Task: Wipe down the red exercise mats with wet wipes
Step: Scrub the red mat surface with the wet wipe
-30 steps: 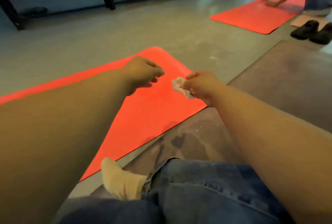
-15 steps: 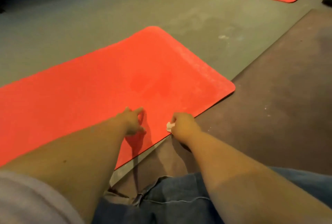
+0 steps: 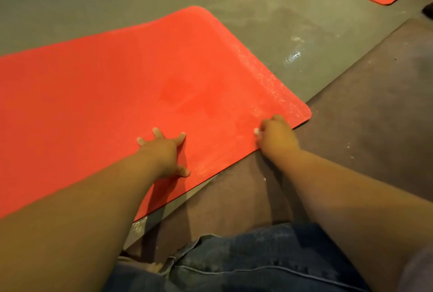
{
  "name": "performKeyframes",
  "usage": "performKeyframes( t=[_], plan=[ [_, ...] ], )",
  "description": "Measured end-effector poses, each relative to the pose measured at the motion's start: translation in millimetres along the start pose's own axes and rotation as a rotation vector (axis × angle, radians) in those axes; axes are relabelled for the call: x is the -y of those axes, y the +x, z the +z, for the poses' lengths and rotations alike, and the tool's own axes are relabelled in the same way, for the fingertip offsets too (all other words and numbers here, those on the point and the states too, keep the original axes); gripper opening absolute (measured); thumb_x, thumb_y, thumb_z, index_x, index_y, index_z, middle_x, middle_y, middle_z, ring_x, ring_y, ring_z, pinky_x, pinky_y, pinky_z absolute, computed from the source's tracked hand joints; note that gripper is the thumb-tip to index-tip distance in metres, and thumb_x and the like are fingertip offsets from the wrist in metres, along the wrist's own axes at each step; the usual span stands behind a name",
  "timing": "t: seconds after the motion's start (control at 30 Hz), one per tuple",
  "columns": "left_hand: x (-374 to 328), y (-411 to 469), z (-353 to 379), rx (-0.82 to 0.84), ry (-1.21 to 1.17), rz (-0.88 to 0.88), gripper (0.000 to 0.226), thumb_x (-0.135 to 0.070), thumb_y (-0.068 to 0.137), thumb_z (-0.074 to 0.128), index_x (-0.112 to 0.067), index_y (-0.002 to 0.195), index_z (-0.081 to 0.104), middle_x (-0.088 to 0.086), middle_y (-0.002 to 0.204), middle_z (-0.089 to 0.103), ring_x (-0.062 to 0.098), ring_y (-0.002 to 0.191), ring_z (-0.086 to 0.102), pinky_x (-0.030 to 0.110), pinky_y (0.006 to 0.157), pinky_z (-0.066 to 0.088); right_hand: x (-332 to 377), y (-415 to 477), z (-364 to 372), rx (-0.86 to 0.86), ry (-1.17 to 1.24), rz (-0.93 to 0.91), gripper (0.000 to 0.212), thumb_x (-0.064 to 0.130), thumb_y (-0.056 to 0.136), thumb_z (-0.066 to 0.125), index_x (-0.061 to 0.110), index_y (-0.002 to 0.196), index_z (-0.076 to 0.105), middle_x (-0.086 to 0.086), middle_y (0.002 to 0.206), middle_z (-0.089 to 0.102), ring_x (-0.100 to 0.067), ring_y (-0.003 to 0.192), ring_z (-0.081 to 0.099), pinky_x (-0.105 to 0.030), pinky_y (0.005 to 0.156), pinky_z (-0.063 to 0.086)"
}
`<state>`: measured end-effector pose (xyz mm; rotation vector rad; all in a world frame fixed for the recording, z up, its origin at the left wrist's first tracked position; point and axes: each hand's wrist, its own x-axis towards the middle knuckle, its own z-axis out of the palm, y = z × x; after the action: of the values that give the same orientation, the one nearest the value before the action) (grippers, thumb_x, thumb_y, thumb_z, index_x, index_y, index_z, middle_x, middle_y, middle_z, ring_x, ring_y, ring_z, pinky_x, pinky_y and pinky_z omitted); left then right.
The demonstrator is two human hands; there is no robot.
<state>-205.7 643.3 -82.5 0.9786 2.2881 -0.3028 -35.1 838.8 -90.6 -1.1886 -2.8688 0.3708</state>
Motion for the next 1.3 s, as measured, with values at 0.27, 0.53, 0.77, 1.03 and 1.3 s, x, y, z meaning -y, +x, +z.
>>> performKeyframes(
  t=[0.27, 0.53, 0.77, 1.03, 1.3],
  plan=[
    [-5, 6, -2, 0.023, -0.033, -0.027, 0.121, -0.057, 0.067, 0.077, -0.04, 0.149, -0.011, 0.034, 0.15, -0.018, 0.062, 0.134, 0.009, 0.064, 0.112, 0.011, 81, -48, 26, 0.198, 0.066, -0.454, 0.02, 0.018, 0.09, 0.051, 0.006, 0.102, 0.063, -0.015, 0.104, 0.054, -0.034, 0.092, 0.056, -0.034, 0.071, 0.038],
    [-3, 6, -2, 0.028, -0.065, -0.028, 0.119, -0.058, 0.067, 0.077, -0.045, 0.148, -0.009, 0.025, 0.153, -0.02, 0.067, 0.13, 0.002, 0.061, 0.112, 0.017, -9, 3, -4, -0.008, 0.015, -0.026, 0.025, 0.023, 0.092, 0.054, 0.003, 0.101, 0.065, -0.019, 0.108, 0.053, -0.036, 0.096, 0.055, -0.036, 0.082, 0.041],
    [-6, 3, -5, 0.016, 0.014, -0.005, 0.12, -0.061, 0.068, 0.074, -0.039, 0.149, -0.011, 0.034, 0.151, -0.014, 0.058, 0.136, 0.011, 0.063, 0.113, 0.011, 96, -54, 26, 0.281, 0.041, -0.57, 0.02, 0.023, 0.093, 0.051, 0.007, 0.1, 0.06, -0.014, 0.102, 0.053, -0.032, 0.09, 0.055, -0.034, 0.069, 0.036],
    [-41, 4, -20, 0.02, 0.02, 0.059, 0.125, -0.066, 0.066, 0.072, -0.023, 0.153, -0.006, 0.03, 0.152, 0.011, 0.048, 0.139, 0.016, 0.045, 0.112, 0.025, -43, 31, -18, 0.067, -0.124, -0.07, 0.025, 0.025, 0.093, 0.053, 0.003, 0.103, 0.06, -0.02, 0.111, 0.054, -0.036, 0.101, 0.055, -0.036, 0.081, 0.041],
    [-121, 27, -28, 0.05, 0.058, 0.148, 0.116, -0.051, 0.076, 0.073, -0.024, 0.152, -0.011, 0.029, 0.154, -0.011, 0.048, 0.142, 0.012, 0.055, 0.115, 0.016, -22, -9, -1, 0.12, -0.03, -0.536, 0.021, 0.026, 0.094, 0.048, 0.01, 0.098, 0.062, -0.01, 0.099, 0.056, -0.03, 0.092, 0.055, -0.037, 0.077, 0.039]
  ],
)
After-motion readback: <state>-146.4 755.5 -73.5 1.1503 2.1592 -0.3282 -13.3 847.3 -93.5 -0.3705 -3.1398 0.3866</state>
